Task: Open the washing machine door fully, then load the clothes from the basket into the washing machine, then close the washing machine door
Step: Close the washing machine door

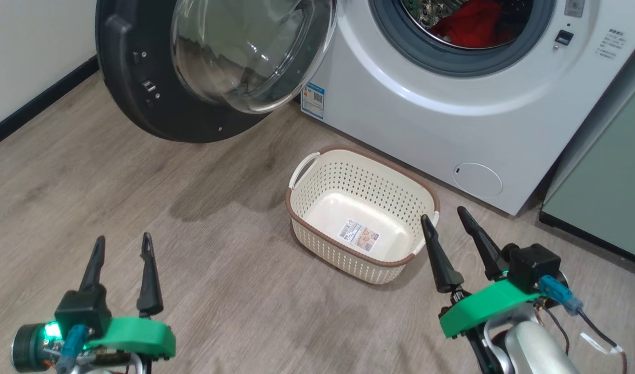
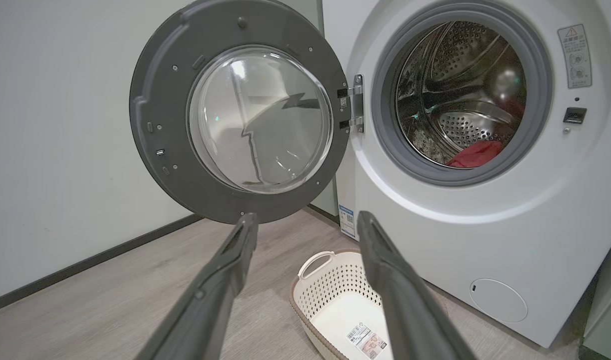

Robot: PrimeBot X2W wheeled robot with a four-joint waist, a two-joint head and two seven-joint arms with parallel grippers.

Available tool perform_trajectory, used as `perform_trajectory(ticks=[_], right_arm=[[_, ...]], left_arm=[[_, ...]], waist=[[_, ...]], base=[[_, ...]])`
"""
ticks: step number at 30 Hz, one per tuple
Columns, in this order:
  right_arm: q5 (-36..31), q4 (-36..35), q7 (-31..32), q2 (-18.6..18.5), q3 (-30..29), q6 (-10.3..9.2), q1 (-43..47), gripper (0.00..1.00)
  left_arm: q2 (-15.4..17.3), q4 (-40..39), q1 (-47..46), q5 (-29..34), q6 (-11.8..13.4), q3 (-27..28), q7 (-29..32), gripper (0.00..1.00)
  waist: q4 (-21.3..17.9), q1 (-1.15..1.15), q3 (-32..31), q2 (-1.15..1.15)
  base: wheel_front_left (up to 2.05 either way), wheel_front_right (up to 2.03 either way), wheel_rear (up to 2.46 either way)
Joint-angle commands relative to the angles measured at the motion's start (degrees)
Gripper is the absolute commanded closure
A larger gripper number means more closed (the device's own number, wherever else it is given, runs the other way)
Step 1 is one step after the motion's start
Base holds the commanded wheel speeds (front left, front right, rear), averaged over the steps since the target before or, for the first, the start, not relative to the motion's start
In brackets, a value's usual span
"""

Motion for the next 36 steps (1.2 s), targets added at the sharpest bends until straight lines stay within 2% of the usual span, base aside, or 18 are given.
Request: perform_trajectory(ticks=[1, 2, 3, 4, 9, 16, 21, 26, 32, 36], right_arm=[[-0.43, -2.01, -0.54, -0.28, 0.72, 0.00, -2.76, 0.00], [-0.55, -2.03, -0.54, -0.28, 0.63, 0.00, -2.56, 0.00], [-0.71, -2.04, -0.54, -0.28, 0.55, 0.00, -2.37, 0.00], [-0.85, -2.11, -0.54, -0.28, 0.50, 0.00, -2.19, 0.00], [-2.16, -2.60, -0.54, -0.60, -0.06, 0.00, -1.35, 0.00], [-4.37, -4.72, -0.54, -1.70, -0.44, 0.00, -0.21, 0.00], [-5.08, -7.02, -0.54, -2.89, -1.66, 0.00, 0.13, 0.00], [-5.07, -9.31, -0.54, -3.49, -1.56, 0.00, -0.78, 0.00], [-5.02, -11.82, -0.53, -5.87, -0.73, 0.00, -3.92, 0.00], [-4.98, -12.71, -0.42, -7.44, -0.32, 0.00, -5.92, 0.00]], left_arm=[[-0.10, -2.17, -1.42, -0.78, 0.65, 1.45, -0.56, 0.01], [-0.10, -2.13, -1.37, -1.08, 0.59, 1.36, -0.56, 0.25], [-0.10, -2.08, -1.32, -1.31, 0.52, 1.25, -0.56, 0.75], [-0.10, -2.20, -1.34, -1.49, 0.47, 1.13, -0.56, 1.00], [-0.10, -3.66, -1.56, -1.61, 0.96, 0.83, -0.56, 1.00], [-0.10, -8.22, -3.17, -1.53, 1.73, 3.27, -0.56, 1.00], [0.68, -10.18, -7.29, -0.80, 0.55, 6.29, -0.56, 1.00], [3.75, -10.73, -12.16, -1.08, -0.57, 11.21, -0.56, 1.00], [11.30, -7.76, -22.45, -1.77, -3.65, 18.64, -0.56, 1.00], [16.31, -1.08, -30.64, -4.01, -5.46, 24.07, -0.56, 1.00]], waist=[[0.06, 0.00, 0.08, 0.00], [0.09, 0.00, 0.12, 0.00], [0.12, 0.00, 0.17, 0.00], [0.16, 0.00, 0.23, 0.00], [0.45, 0.00, 0.62, 0.00], [0.76, 0.00, 2.80, 0.00], [0.80, 0.00, 6.12, 0.00], [-1.39, 0.00, 10.25, 0.00], [-4.81, 0.00, 17.27, 0.00], [-6.92, 0.00, 21.29, 0.00]], base=[[0.00, 0.00, 0.00], [0.00, 0.00, 0.00], [0.00, 0.00, 0.00], [0.00, 0.00, 0.00], [0.00, 0.00, 0.00], [0.00, 0.00, 0.00], [0.00, 0.00, 0.00], [0.00, 0.00, 0.00], [0.00, 0.00, 0.00], [0.00, 0.00, 0.00]])
